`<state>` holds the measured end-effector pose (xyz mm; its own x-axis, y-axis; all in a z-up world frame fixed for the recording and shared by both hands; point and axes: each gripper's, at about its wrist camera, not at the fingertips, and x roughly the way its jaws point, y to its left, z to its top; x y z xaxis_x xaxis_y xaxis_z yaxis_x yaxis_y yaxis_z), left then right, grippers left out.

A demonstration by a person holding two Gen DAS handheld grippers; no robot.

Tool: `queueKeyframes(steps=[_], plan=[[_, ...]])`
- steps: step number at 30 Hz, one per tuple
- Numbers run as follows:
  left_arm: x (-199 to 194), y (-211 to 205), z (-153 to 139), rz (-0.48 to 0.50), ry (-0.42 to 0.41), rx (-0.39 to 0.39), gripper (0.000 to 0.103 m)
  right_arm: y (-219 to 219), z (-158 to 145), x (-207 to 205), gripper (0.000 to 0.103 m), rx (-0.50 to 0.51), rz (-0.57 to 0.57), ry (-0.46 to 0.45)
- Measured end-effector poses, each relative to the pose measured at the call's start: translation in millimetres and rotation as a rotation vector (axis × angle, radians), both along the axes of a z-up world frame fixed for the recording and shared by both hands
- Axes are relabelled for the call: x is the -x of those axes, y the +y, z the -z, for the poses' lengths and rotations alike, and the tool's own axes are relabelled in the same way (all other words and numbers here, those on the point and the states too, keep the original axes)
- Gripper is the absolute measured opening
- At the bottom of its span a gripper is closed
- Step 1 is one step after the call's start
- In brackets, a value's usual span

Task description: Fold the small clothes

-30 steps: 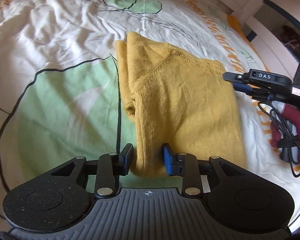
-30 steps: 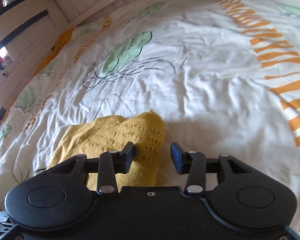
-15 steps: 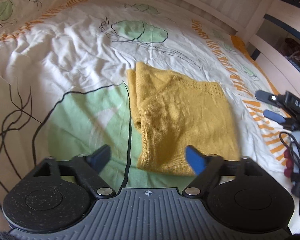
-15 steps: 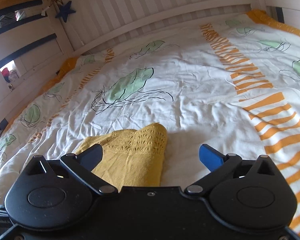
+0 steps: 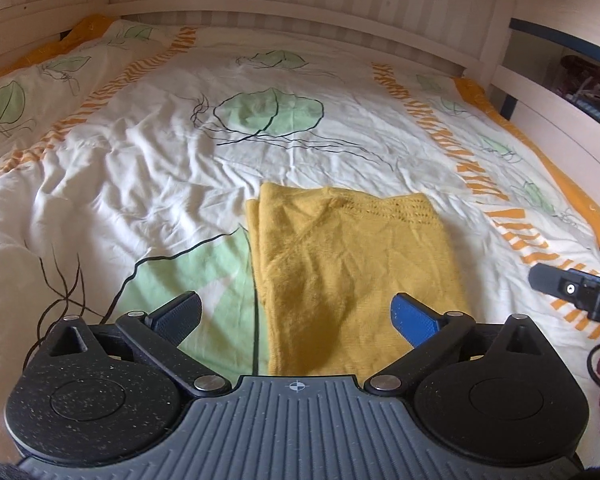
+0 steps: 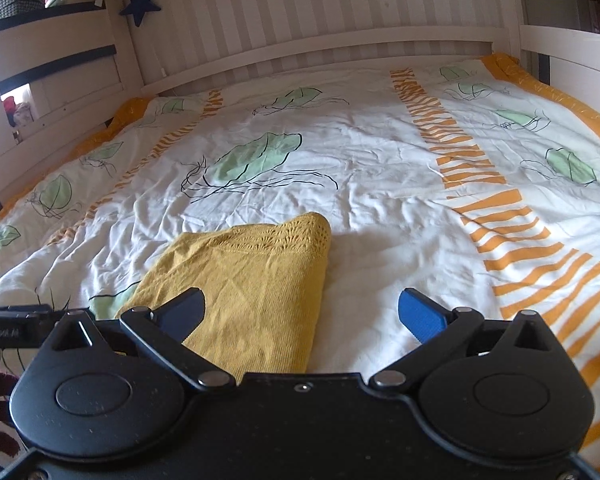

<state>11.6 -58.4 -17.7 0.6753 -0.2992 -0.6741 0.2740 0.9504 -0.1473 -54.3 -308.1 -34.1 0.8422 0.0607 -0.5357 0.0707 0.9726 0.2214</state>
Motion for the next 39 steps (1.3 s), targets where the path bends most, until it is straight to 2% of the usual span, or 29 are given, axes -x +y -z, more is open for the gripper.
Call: queueKeyframes(steps=[4,10,17,22,27,39], plan=[[2,-6,-6,0.021,0.029,0.011,0.102,8,-6,11,0.103,0.035,0.011,0.017],[10,-20,-18,-0.019,0.044,-0.118,0.101,19,-11,27,0.102,0.030,-0.004,0.050],[23,-25,-22,-0.064,0.023,-0.195,0.101,28,-14,40,0.102,0.022,0.008,0.054],[27,-28,-20,-0.073,0.023,-0.249,0.101,29,-16,42,0.102,-0.025,0.030,0.070],[28,-27,-17,-0.074,0.052,-0.237,0.101,32,-7,37,0.102,0.007,0.063,0.145],[25,-25,-2,-0.058,0.130,-0.232,0.101,29,9,32,0.102,-0.028,0.062,0.243]])
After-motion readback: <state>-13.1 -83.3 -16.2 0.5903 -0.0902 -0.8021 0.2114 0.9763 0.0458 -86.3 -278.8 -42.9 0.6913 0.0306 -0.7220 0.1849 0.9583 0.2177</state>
